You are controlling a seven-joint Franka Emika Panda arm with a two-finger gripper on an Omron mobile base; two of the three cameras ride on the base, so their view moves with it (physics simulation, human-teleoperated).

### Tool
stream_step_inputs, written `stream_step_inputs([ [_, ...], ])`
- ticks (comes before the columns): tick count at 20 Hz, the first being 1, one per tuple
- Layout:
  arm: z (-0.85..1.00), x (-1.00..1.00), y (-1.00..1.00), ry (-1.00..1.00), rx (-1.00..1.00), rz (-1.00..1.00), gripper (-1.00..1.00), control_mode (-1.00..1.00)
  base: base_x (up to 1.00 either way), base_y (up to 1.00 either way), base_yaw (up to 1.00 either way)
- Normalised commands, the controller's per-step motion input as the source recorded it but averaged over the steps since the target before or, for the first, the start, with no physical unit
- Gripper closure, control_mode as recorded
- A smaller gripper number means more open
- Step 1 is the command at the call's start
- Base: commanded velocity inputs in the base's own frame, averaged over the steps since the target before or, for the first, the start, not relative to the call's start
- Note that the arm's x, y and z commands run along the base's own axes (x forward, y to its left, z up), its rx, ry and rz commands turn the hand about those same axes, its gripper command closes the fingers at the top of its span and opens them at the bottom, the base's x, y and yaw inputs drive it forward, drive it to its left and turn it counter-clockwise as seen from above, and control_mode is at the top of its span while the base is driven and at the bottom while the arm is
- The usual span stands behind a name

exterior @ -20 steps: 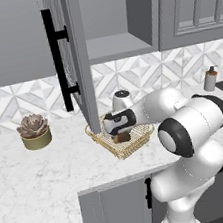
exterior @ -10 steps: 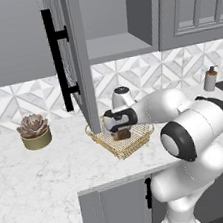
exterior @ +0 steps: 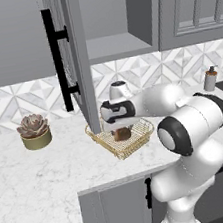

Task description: Open the cabinet, pick up the bread from the cabinet and place it in the basket. Then move the basket to the dining counter.

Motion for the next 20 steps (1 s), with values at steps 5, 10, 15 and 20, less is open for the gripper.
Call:
stream_step_inputs([
  [5, 0.0, 0.03, 0.0, 0.26, 0.0, -0.11, -1.0, -1.0, 0.0, 0.0, 0.0],
  [10, -0.07, 0.0, 0.0, 0.21, 0.0, -0.21, -1.0, -1.0, 0.0, 0.0, 0.0],
  [15, -0.43, 0.03, 0.0, 0.16, 0.0, -0.24, -1.0, -1.0, 0.0, 0.0, 0.0],
  [20, -0.67, 0.09, 0.0, -0.05, -0.05, -0.23, -1.0, -1.0, 0.0, 0.0, 0.0],
])
